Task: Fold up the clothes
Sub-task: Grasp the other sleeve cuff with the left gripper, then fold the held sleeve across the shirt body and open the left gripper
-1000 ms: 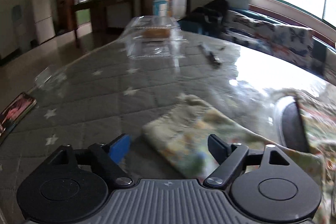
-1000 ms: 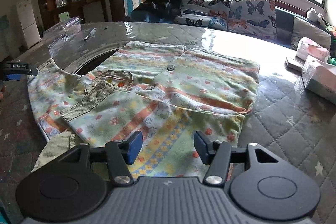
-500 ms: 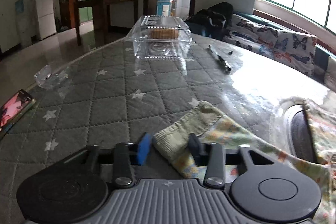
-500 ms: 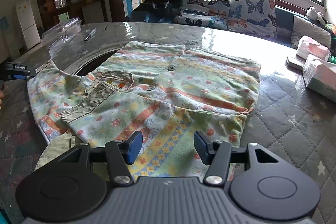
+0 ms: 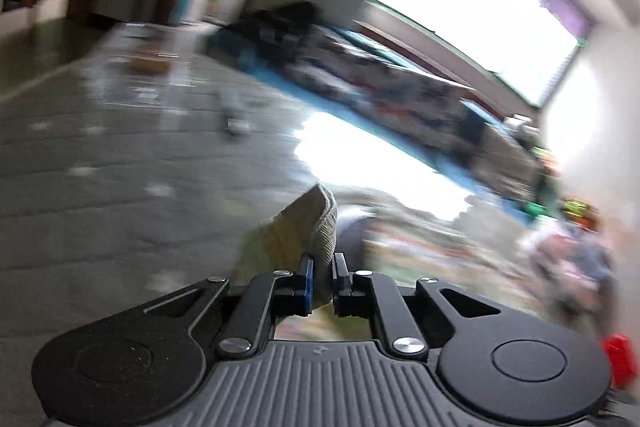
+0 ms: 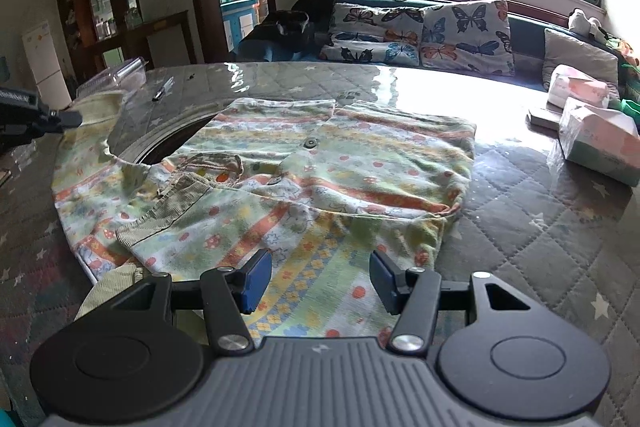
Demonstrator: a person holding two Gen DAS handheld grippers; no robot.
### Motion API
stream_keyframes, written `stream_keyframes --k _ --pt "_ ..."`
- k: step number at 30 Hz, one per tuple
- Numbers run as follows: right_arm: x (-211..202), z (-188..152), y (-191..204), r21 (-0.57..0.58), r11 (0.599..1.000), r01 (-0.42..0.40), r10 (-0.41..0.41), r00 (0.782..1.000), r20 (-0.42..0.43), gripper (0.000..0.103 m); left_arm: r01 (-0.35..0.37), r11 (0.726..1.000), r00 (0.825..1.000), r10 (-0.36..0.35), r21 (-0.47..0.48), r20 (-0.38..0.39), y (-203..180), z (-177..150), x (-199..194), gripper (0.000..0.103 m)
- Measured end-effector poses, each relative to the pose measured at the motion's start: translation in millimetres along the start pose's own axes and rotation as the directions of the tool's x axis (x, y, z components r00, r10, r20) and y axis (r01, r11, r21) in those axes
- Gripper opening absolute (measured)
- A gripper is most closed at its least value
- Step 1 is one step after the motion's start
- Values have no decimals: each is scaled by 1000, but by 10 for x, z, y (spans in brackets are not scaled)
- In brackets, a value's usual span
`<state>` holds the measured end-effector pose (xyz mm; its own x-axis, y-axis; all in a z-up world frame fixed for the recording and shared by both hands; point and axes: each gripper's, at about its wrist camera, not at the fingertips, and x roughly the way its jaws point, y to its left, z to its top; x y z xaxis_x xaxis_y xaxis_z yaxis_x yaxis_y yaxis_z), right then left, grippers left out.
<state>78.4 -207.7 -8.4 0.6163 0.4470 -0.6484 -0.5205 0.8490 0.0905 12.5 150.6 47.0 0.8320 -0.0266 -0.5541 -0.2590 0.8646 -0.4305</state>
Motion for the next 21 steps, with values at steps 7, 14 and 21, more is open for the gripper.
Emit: stream_keyframes --k 7,14,21 --pt "-111 -46 -119 37 999 10 -11 1000 29 55 287 957 954 -281 49 -101 -799 -155 108 9" --pt "-204 -62 -246 76 997 29 -33 998 51 55 444 891 885 -419 98 -203 -1394 -378 287 9" --pt "-251 -58 -324 103 994 44 -50 997 61 55 449 885 865 -395 126 -308 -1519 -700 493 16"
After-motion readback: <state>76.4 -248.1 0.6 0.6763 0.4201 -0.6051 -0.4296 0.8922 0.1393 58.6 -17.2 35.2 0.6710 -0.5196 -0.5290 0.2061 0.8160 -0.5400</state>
